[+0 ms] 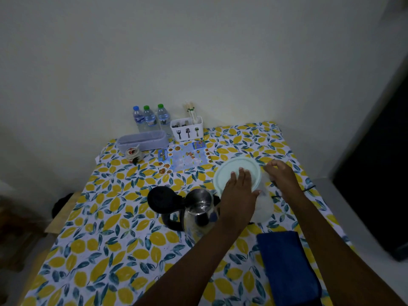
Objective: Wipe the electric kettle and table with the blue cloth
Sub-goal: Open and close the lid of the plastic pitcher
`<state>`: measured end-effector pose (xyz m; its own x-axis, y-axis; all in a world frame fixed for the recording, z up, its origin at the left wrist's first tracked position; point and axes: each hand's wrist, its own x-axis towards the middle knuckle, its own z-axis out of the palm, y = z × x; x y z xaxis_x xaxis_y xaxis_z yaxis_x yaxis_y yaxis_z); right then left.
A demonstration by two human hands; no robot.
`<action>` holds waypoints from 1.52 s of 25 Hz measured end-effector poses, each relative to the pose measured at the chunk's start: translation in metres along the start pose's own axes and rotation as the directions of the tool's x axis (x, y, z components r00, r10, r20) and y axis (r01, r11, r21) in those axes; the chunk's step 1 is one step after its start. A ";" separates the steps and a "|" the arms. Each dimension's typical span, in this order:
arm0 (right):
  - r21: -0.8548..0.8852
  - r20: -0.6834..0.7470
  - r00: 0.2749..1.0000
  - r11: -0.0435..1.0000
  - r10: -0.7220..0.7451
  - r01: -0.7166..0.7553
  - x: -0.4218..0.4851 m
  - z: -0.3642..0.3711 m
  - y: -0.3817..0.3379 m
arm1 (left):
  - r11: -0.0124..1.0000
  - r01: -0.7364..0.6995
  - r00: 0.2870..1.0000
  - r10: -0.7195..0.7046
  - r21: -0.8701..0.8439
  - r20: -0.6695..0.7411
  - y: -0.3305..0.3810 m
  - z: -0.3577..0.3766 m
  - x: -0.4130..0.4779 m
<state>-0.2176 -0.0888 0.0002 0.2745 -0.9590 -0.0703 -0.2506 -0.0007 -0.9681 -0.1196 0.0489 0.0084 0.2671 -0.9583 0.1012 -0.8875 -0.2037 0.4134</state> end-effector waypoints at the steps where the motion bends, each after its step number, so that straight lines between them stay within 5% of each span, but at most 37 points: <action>1: 0.024 -0.024 1.000 1.000 0.020 -0.019 0.002 -0.009 0.011 | 0.999 -0.035 0.999 0.035 0.009 0.023 0.005 0.006 0.004; 7: 0.149 -0.106 0.984 0.981 0.142 -0.125 0.020 -0.074 0.070 | 0.964 -0.234 0.952 0.200 0.128 0.230 0.041 0.054 0.034; 16: 0.171 -0.153 0.978 0.979 0.141 -0.115 0.063 -0.133 0.120 | 0.937 -0.306 0.910 0.237 0.166 0.340 0.084 0.110 0.086; 27: 0.108 -0.189 0.968 0.983 0.167 -0.149 0.088 -0.159 0.151 | 0.873 -0.379 0.921 0.323 0.308 0.219 0.116 0.153 0.094; 32: 0.005 -0.260 0.965 1.000 0.031 -0.031 0.053 -0.160 0.138 | 0.898 -0.410 0.898 0.369 0.157 0.238 0.107 0.144 0.094; 38: -0.370 -0.171 0.894 0.868 -0.414 0.331 -0.028 -0.125 0.132 | 0.949 -0.303 0.953 0.301 -0.084 -0.033 0.061 0.115 0.048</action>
<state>-0.3747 -0.0976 -0.0952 0.1900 -0.9057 0.3789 -0.4699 -0.4228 -0.7749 -0.2038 -0.0327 -0.0662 0.0001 -0.9680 0.2511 -0.8919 0.1135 0.4378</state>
